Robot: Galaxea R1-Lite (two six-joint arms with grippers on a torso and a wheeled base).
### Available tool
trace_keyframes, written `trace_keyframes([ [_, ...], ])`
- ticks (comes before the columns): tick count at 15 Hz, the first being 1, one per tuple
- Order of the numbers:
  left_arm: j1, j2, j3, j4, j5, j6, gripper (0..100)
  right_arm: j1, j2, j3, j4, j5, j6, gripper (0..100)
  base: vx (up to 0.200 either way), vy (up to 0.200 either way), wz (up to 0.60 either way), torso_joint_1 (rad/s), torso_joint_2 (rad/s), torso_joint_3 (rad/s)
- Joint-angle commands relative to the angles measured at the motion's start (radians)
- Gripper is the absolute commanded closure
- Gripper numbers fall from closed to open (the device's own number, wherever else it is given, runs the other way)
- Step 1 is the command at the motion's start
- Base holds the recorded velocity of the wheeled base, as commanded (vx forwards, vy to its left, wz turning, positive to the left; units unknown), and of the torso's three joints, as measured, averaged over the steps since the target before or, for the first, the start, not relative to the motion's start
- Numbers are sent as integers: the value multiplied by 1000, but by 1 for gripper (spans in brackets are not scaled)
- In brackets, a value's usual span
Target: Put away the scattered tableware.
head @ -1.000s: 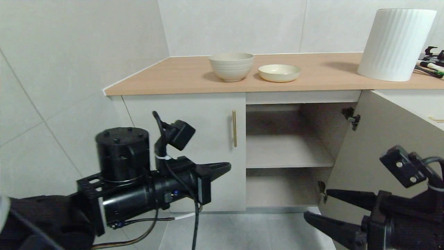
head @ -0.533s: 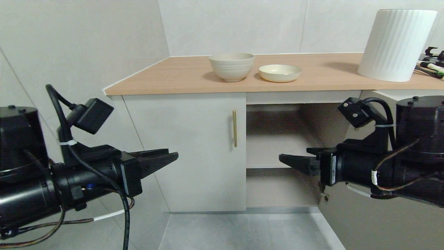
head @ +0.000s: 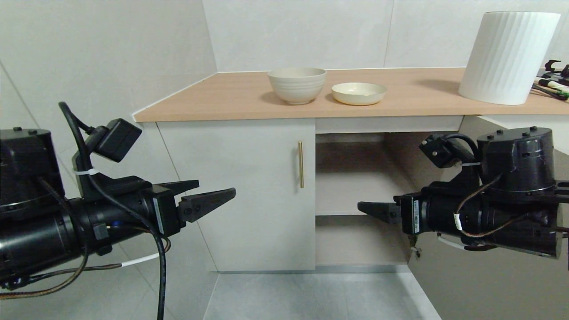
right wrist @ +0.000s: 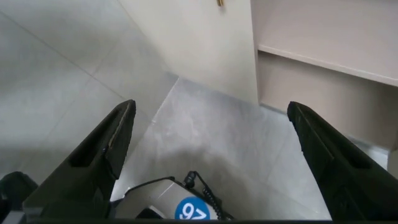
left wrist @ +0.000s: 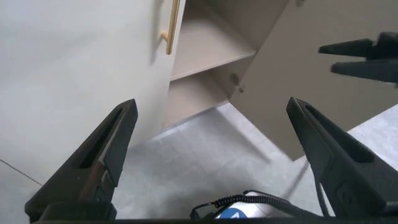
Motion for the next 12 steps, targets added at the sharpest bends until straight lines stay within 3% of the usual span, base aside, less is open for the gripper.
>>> trace_keyframes([
  [1,0,21,-5,-1,-1,0,0,0,-38,-8,20,2,-1,0,0,0,0,0,0,0],
  [2,0,19,-5,1,-1,0,0,2,-47,-8,27,2,-1,0,0,0,0,0,0,0],
  [6,-1,19,-5,1,-1,23,0,2,-53,-4,27,2,-3,0,200,0,0,-1,1,2],
  [12,-1,19,-6,-1,1,23,0,4,-53,1,27,2,-4,0,200,0,0,5,0,2],
])
